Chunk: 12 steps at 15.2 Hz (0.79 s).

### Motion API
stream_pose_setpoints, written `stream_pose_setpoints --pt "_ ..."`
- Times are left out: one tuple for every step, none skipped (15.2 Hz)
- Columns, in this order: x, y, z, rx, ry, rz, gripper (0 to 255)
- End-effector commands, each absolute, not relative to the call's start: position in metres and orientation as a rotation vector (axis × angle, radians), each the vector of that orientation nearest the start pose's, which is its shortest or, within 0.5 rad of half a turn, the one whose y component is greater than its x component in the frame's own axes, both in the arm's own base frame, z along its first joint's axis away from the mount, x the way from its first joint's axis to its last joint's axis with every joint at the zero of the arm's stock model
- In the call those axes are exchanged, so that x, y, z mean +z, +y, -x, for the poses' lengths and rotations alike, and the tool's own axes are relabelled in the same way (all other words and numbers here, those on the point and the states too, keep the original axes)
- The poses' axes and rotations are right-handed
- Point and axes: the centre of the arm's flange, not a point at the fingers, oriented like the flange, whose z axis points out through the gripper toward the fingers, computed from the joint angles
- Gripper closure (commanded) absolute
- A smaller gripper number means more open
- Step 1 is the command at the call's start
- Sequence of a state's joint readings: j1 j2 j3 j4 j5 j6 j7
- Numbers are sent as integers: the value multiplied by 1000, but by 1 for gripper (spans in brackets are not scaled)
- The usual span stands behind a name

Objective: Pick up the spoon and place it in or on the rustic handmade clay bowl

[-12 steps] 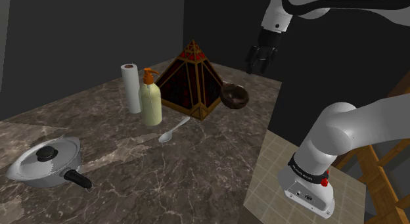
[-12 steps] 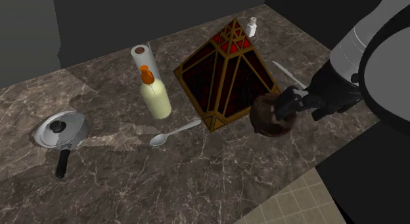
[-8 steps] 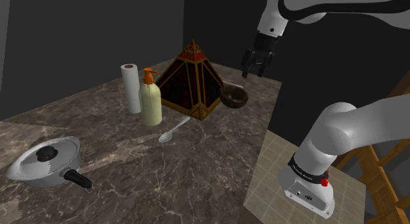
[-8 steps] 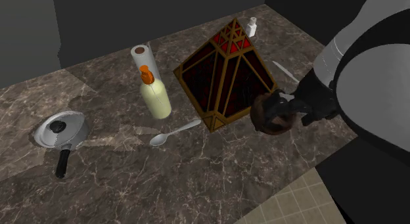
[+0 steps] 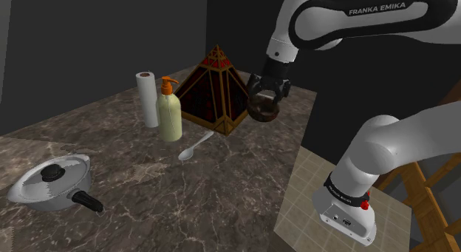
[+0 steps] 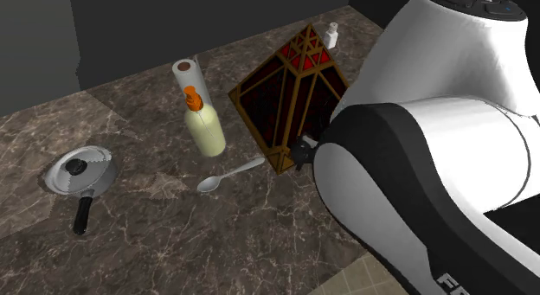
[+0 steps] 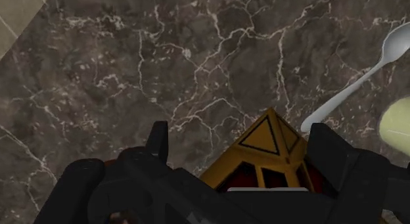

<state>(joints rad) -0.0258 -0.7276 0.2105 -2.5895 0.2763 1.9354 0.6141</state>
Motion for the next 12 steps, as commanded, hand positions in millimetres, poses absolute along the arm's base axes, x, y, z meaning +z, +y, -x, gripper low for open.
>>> stream_pose_setpoints --pt "474 104 -338 -22 961 2835 0" --pt "467 114 -342 -19 1015 2812 0" --pt "461 124 -346 -15 1068 2788 0" --pt "454 134 -351 -12 1121 2763 0" --pt "448 144 -357 -8 1173 2736 0" --pt "442 153 -362 -5 1225 2709 0" --pt "435 162 -368 -1 1276 2682 0" --pt "429 171 -375 2 1327 2653 0" --pt "423 180 -381 6 1377 2623 0" --pt "416 189 -388 9 1426 2592 0" --pt "410 197 -396 13 1475 2561 0" --pt "404 205 -403 16 1523 2528 0"
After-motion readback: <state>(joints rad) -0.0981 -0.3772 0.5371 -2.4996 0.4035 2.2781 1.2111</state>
